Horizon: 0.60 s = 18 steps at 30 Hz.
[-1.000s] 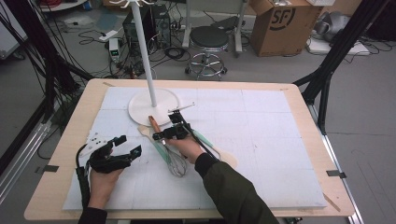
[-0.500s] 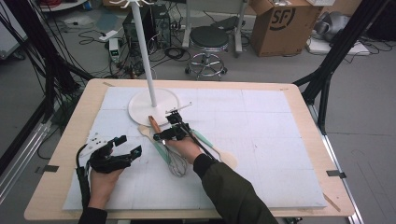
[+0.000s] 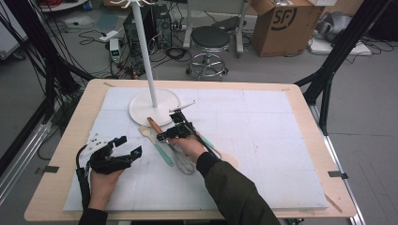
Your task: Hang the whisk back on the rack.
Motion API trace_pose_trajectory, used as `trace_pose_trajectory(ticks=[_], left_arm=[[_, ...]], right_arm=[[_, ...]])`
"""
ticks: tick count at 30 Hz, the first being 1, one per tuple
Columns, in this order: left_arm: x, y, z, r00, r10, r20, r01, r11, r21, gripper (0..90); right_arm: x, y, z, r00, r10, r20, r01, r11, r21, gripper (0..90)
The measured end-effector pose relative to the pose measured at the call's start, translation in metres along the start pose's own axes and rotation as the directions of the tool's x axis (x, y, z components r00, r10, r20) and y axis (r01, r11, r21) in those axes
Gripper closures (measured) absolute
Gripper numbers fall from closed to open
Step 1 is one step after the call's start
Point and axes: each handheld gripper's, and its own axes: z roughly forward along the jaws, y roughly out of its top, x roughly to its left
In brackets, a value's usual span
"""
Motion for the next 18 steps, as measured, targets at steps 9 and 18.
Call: trace_pose_trajectory(ticks=[9, 18], left_arm=[[0.000, 0.000, 0.001, 1.0000, 0.004, 0.002, -0.004, 1.0000, 0.008, 15.9], [0.000, -0.001, 0.001, 1.0000, 0.003, -0.001, -0.003, 1.0000, 0.008, 15.9]], right_arm=[[-0.002, 0.005, -0.018, 0.9999, -0.009, -0.007, 0.009, 0.999, -0.040, 69.3], [0.003, 0.008, -0.030, 0.9994, -0.031, -0.013, 0.029, 0.994, -0.101, 69.6]])
